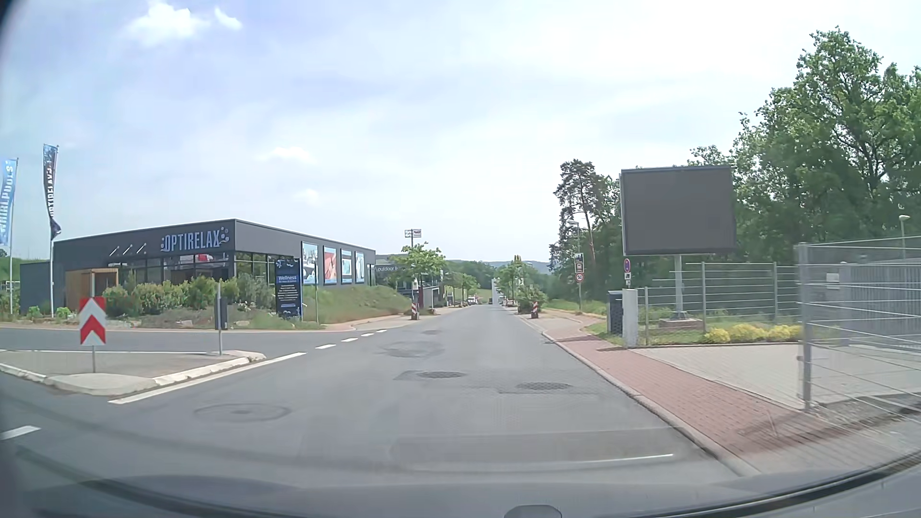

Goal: Follow the waypoints while adhering to traffic rules and regulations

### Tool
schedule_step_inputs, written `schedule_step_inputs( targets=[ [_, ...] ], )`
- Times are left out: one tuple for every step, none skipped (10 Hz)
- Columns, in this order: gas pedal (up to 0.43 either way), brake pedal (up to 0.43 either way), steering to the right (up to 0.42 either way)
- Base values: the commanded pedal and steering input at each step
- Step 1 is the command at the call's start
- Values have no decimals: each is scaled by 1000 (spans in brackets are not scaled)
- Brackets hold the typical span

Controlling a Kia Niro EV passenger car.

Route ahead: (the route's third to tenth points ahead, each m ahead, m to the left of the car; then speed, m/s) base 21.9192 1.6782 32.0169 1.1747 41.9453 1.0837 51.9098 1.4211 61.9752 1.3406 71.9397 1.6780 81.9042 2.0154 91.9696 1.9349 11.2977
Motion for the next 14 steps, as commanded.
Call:
schedule_step_inputs(
  targets=[
    [130,0,-1],
    [130,0,-2],
    [118,0,-2],
    [118,0,-1],
    [118,0,-1],
    [118,0,-2],
    [118,0,-1],
    [118,0,-2],
    [118,0,-2],
    [118,0,-2],
    [118,0,-2],
    [118,0,-2],
    [118,0,-2],
    [118,0,-1]
  ],
)
